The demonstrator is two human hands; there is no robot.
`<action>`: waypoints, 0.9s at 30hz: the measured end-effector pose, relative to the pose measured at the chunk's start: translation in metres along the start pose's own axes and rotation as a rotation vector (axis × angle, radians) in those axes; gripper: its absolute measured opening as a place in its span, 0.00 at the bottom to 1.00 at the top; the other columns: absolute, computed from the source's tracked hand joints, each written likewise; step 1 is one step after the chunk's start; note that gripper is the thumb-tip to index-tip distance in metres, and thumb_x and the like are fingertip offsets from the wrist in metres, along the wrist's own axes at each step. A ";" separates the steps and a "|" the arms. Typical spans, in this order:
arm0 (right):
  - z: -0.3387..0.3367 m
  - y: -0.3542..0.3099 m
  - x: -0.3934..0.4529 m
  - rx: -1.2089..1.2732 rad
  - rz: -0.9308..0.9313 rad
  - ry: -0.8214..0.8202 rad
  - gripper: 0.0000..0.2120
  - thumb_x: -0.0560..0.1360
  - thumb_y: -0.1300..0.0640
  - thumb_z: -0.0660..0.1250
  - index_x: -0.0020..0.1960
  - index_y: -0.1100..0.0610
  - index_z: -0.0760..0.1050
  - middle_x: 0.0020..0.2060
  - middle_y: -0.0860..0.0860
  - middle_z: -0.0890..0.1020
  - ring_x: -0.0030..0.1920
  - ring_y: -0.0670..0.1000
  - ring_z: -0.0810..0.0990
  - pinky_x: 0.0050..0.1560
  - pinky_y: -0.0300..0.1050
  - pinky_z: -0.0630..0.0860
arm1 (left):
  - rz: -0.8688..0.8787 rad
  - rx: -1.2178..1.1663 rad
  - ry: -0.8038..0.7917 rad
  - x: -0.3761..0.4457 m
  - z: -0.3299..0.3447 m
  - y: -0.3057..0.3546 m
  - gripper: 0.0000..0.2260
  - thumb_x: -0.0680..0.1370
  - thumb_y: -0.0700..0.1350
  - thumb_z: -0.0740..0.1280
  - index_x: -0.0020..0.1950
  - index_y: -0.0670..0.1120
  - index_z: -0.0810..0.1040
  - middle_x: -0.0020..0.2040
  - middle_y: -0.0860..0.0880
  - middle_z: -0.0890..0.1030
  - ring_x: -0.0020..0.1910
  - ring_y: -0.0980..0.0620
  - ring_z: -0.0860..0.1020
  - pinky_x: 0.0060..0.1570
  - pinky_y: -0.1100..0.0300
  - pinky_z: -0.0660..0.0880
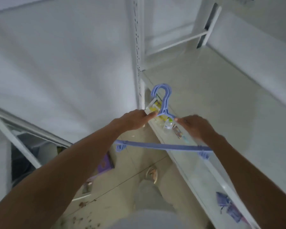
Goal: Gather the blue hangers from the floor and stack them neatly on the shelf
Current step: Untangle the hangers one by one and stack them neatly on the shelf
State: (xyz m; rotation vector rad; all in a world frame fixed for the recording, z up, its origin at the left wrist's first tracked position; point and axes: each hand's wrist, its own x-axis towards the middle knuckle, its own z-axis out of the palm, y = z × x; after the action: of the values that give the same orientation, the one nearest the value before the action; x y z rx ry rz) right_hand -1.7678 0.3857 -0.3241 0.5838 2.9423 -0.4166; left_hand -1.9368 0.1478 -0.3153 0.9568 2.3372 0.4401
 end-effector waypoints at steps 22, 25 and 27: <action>-0.030 0.089 0.163 0.243 0.219 -0.011 0.42 0.68 0.15 0.41 0.42 0.52 0.71 0.32 0.50 0.80 0.36 0.53 0.81 0.47 0.53 0.80 | 0.472 0.280 -0.103 0.233 -0.097 0.028 0.20 0.85 0.60 0.56 0.49 0.44 0.73 0.31 0.50 0.72 0.29 0.43 0.76 0.30 0.54 0.66; -0.040 0.110 0.197 0.228 0.318 0.015 0.44 0.66 0.13 0.41 0.42 0.51 0.74 0.32 0.49 0.81 0.38 0.53 0.82 0.51 0.54 0.80 | 0.575 0.322 -0.021 0.290 -0.102 0.036 0.20 0.85 0.61 0.56 0.45 0.46 0.70 0.29 0.50 0.71 0.26 0.49 0.71 0.28 0.55 0.60; -0.050 0.121 0.226 0.202 0.360 0.003 0.45 0.64 0.13 0.41 0.38 0.52 0.74 0.32 0.50 0.81 0.38 0.54 0.81 0.52 0.54 0.80 | 0.581 0.340 0.002 0.329 -0.104 0.043 0.22 0.84 0.63 0.54 0.45 0.47 0.70 0.30 0.50 0.71 0.29 0.46 0.74 0.29 0.53 0.61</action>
State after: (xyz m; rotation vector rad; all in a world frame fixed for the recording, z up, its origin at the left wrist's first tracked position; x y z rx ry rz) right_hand -1.9311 0.5885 -0.3424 1.1128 2.7303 -0.6702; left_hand -2.1690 0.4055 -0.3378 1.8103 2.1426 0.2605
